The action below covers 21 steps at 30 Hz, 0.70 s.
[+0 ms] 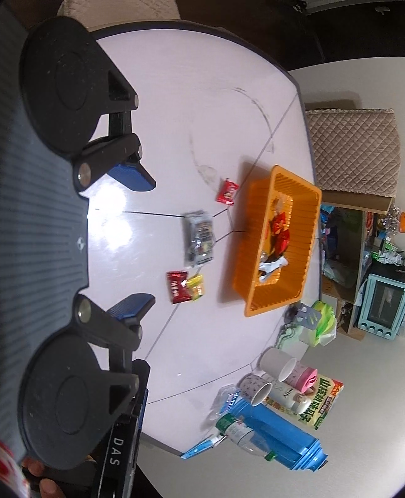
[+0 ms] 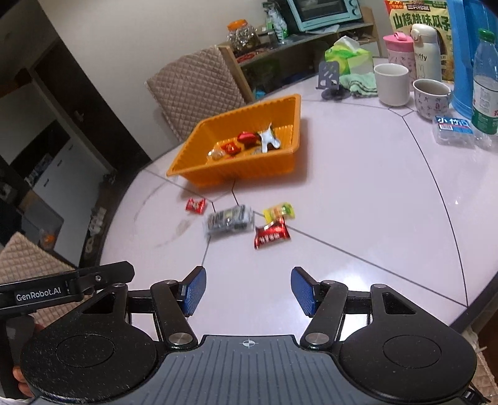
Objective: Organize snacks
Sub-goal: 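Withdraw both open tools from the tray back toward the remaining snacks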
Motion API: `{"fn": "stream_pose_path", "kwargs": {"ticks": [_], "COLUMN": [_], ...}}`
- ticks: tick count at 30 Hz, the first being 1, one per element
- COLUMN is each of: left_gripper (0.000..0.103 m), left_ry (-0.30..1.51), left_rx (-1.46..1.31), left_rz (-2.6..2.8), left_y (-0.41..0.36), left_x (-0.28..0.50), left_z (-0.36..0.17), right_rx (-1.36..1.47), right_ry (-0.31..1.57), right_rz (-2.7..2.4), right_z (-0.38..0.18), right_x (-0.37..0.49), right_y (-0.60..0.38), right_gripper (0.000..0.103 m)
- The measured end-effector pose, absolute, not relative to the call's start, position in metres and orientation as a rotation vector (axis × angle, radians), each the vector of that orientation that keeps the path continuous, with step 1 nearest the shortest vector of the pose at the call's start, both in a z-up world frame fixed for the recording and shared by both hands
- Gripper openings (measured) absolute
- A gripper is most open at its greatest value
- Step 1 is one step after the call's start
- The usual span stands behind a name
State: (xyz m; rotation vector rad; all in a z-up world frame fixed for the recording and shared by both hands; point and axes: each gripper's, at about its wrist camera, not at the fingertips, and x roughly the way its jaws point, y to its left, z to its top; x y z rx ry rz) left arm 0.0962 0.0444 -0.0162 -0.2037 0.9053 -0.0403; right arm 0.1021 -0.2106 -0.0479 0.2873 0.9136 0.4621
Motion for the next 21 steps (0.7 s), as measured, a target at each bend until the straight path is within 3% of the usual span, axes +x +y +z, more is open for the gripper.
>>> {"fn": "stream_pose_path", "kwargs": {"ticks": [21], "left_gripper": [0.070], "left_ry": [0.952], "left_rx": [-0.195], "left_rz": [-0.031], "left_y": [0.031], "left_x": [0.067], "left_z": [-0.034], "right_rx": [0.173], "right_ry": [0.967], "right_rz": [0.478], "right_z": [-0.063], "right_x": [0.079], "right_y": [-0.210], "right_gripper": [0.061]}}
